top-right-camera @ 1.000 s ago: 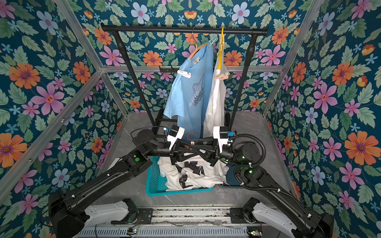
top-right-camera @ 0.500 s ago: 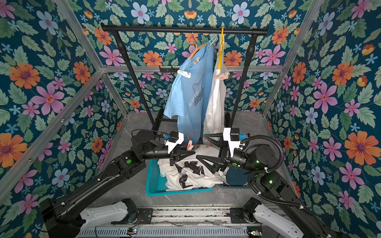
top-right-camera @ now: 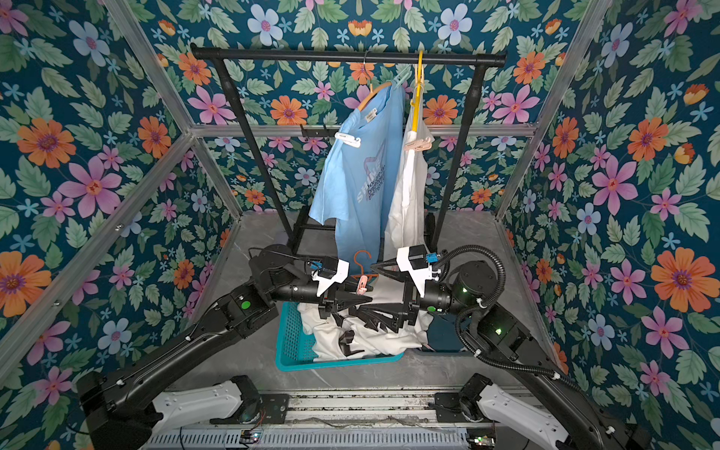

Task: Use clothespins to secure the t-shirt on both sides of the hanger
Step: Open the clothespin.

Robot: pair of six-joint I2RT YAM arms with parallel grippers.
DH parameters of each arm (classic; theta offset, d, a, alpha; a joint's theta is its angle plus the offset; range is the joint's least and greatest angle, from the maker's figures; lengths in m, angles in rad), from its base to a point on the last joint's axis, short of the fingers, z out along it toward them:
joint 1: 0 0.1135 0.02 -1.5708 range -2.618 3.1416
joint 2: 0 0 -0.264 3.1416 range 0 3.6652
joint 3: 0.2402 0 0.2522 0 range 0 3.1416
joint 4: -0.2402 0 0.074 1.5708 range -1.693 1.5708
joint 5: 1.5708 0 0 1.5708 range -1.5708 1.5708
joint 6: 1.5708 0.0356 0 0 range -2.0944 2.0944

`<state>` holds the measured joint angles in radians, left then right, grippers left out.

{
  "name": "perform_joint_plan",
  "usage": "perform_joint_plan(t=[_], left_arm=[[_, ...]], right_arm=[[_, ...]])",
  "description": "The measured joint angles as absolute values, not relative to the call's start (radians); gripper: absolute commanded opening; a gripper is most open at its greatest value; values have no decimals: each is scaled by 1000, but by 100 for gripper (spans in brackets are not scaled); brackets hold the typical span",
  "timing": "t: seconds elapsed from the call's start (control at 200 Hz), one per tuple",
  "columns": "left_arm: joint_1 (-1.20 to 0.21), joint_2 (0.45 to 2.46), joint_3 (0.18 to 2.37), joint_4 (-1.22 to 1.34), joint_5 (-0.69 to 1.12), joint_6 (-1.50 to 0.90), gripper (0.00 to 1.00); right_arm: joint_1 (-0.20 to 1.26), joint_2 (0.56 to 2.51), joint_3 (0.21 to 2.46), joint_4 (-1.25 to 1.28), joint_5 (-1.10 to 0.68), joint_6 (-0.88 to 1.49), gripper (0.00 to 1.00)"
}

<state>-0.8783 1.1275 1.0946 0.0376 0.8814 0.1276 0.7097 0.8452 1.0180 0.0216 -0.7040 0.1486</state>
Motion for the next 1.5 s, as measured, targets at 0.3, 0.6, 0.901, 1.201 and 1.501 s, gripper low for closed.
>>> perform_joint_plan(t=[0.3,0.6,0.901,1.201,1.501], left_arm=[[-906,1147,1103,61,899,96,0],[-925,1173,1132,68,907,59,0],[-928,1173,1145,60,893,52,0],[-931,1171,1151,39,855,59,81],[-930,1105,1116,-60,752,118,100]], right_arm=[[710,886,1029,72,-730,102,62],[710,874,1016,79,-745,98,56],[710,870,1016,76,-748,91,30],[710,868,1018,72,-743,85,14],[710,808,961,80,-628,76,0]])
